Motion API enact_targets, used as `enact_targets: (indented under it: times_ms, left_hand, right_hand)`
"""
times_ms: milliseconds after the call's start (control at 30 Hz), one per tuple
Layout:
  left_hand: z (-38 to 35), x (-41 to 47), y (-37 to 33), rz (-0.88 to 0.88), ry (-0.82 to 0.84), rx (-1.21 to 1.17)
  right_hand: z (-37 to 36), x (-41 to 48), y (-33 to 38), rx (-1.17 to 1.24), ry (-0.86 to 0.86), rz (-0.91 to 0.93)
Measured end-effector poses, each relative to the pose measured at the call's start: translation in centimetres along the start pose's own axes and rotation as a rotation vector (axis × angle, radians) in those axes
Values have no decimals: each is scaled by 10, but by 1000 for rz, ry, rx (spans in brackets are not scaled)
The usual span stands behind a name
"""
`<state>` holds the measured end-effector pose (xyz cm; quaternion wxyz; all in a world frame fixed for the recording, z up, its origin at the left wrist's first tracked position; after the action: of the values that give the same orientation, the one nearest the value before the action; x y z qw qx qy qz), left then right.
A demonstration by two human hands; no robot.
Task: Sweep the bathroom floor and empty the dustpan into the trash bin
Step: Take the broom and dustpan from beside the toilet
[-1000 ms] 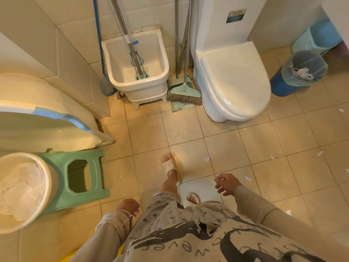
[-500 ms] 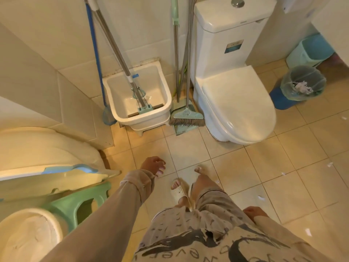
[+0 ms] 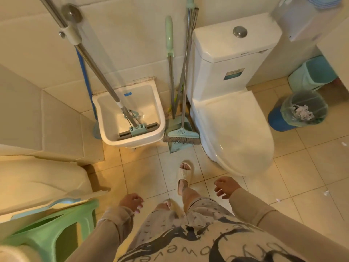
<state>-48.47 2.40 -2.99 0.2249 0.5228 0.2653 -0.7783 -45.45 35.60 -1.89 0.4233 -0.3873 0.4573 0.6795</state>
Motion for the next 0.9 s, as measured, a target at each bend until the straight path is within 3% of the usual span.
enact_targets:
  times_ms: [167, 400, 667, 900]
  left_hand:
    - [6, 4, 6, 134, -20, -14]
    - [24, 13, -24, 161, -15, 2]
    - [83, 26, -153, -39, -78, 34]
    - [152, 10, -303, -365, -288, 122]
  right_hand:
    - [23, 20, 54, -10, 36, 71]
    - [37, 28, 67, -46, 39, 40]
    - [44, 31, 94, -94, 47, -23]
    - [56, 43, 214, 37, 56, 14]
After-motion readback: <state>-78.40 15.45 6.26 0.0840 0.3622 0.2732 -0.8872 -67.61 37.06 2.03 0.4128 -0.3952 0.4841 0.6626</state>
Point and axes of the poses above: each hand's wrist, its own x-axis towards the middle knuckle, its own z-axis out of the back of the hand, y = z × x, the point moved 5 cm from there along x, towards the middle knuckle, and after that the axes turned 4 degrees about x, right-handed, at the moved point
